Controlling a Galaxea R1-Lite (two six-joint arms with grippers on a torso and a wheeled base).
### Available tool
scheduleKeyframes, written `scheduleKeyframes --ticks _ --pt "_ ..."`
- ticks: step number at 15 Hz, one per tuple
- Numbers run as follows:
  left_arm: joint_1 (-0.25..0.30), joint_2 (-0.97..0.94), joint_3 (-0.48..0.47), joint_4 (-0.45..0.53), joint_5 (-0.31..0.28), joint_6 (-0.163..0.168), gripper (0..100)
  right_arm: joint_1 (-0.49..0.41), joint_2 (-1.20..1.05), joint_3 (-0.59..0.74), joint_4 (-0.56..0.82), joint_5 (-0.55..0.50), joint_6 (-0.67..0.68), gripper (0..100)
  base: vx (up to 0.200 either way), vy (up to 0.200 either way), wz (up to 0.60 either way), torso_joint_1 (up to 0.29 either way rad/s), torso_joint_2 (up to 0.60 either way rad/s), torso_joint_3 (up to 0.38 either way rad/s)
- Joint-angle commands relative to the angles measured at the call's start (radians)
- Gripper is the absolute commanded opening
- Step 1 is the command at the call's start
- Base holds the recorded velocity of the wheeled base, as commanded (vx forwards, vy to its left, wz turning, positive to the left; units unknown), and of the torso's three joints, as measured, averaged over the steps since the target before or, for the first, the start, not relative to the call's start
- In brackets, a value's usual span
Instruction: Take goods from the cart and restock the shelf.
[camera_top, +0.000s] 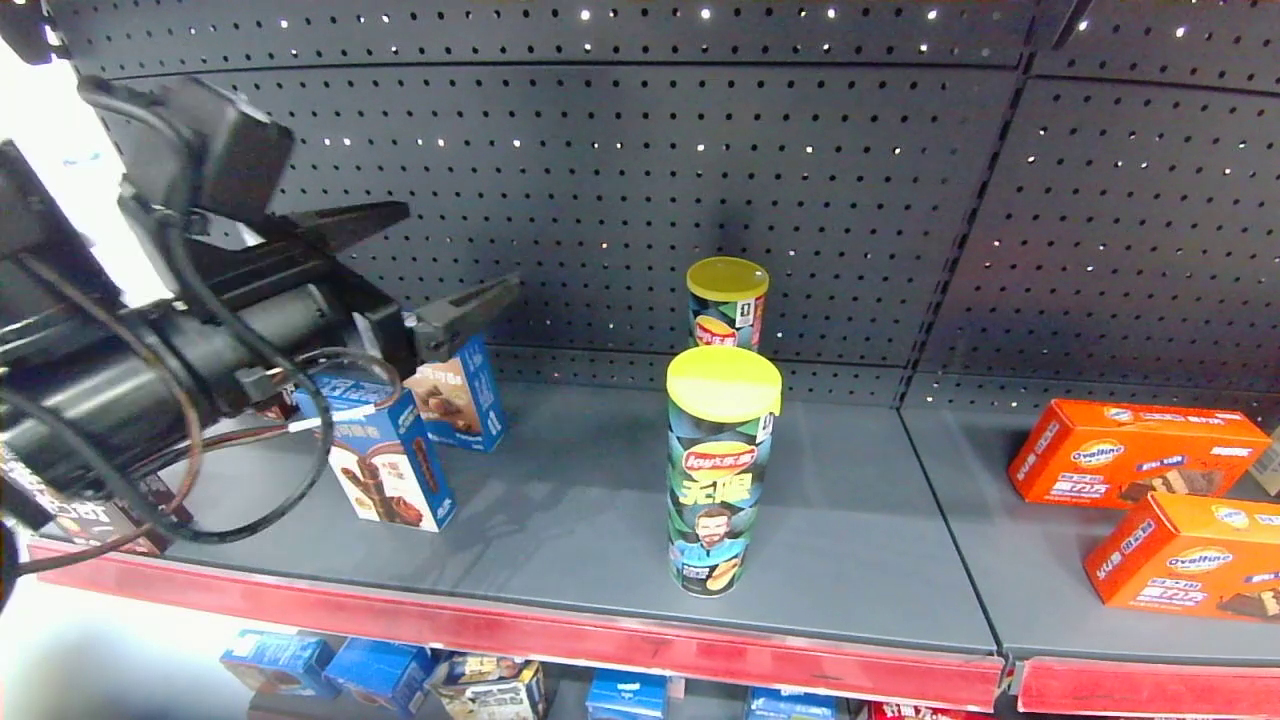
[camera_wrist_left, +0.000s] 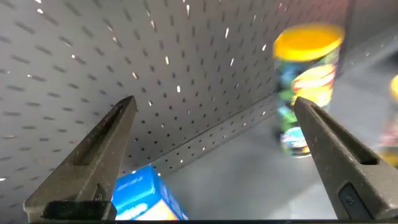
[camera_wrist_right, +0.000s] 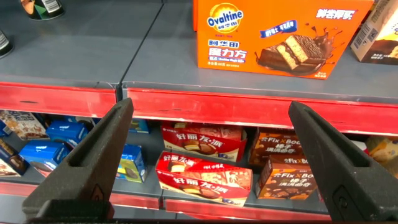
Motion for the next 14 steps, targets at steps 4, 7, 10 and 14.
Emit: scheduleKeyframes --ticks 4,7,10,14 --pt "0.221 -0.733 0.595 0.084 0.022 -0.200 100 0.000 0.001 0.000 0.000 0.000 0.000 100 0.000 0.000 0.00 0.000 0.00 0.000" --pt "0.263 -1.082 0.766 0.339 0.082 -0.292 100 0.000 0.001 0.000 0.000 0.000 0.000 100 0.000 0.000 0.00 0.000 0.00 0.000" --pt "0.208 -1.251 0.680 0.744 0.143 -0.293 100 0.000 0.001 0.000 0.000 0.000 0.000 100 0.000 0.000 0.00 0.000 0.00 0.000" --pt "0.193 -1.358 0.715 0.874 0.158 -0.286 100 0.000 0.001 0.000 0.000 0.000 0.000 100 0.000 0.000 0.00 0.000 0.00 0.000"
